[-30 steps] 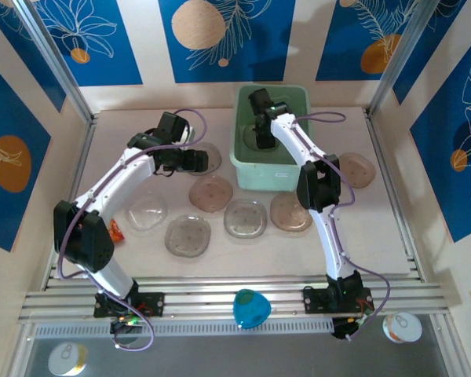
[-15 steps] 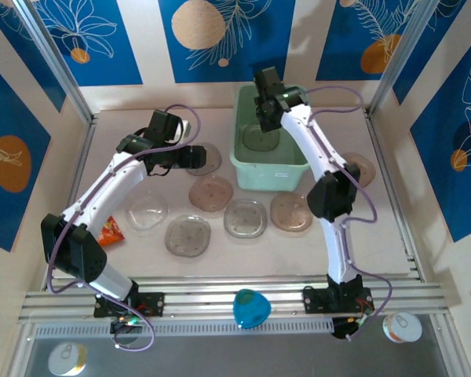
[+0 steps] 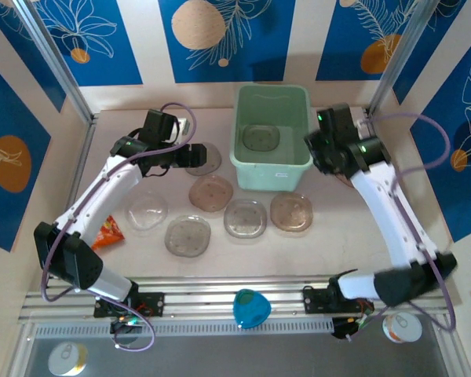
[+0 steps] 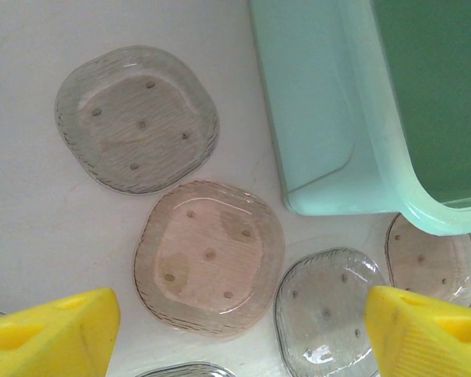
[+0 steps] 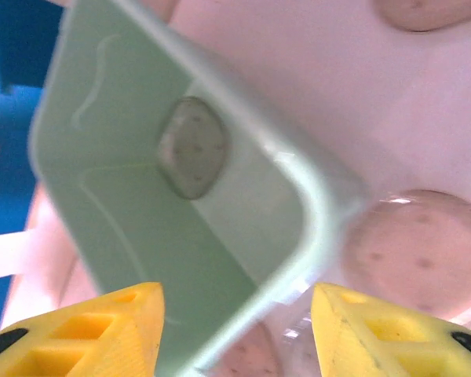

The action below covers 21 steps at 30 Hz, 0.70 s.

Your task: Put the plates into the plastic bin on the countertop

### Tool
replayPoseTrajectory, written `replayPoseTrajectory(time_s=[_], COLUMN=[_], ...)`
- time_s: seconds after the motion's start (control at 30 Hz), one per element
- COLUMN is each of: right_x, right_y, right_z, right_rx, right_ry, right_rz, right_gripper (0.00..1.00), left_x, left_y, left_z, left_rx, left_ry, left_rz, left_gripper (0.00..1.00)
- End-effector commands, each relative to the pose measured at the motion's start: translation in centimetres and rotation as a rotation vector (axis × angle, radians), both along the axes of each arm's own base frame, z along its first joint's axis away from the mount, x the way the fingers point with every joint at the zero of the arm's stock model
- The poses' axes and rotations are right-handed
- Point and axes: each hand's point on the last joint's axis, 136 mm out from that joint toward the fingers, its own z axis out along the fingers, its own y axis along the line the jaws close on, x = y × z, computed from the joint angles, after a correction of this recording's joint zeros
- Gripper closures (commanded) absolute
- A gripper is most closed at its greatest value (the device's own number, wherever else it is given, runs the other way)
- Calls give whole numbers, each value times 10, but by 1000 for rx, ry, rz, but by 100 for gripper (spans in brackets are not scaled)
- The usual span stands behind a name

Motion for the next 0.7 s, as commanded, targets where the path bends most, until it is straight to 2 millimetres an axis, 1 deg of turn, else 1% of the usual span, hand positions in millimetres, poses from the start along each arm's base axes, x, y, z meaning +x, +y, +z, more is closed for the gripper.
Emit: replayPoseTrajectory(time_s=[0.0,0.03,0.1,0.13,0.23,0.33,0.4,0.67], right_x=[-54,-72,-99,-112,-139,-146,-147,-134], right_y=[-21,-29,-37,-38,-33,-20,-14,-1], right_z=[-24,-40,-67,-85,-131,-161,-173,-200], right_rx=[3,17,58,86,187,267,286,261], right_ry=[61,109,188,236,356,438,488,596], right_rz=[-15,-49,-88,-107,-163,-180,-196,-208], right_gripper=[51,52,55,56,58,60,59,59], left_x=[-7,-8,-10,-11,-13,-14,-14,-15], left_y=[2,1,0,-1,0,3,3,5], left_z=[-2,-3,-2,-1,-3,-6,-8,-13], left_rx=[-24,-31,-37,-38,-36,-28,-29,-11], left_ry=[23,27,30,28,33,52,61,79], left_rz=[7,6,4,4,13,31,39,43], left_gripper=[19,19,19,19,18,18,18,17])
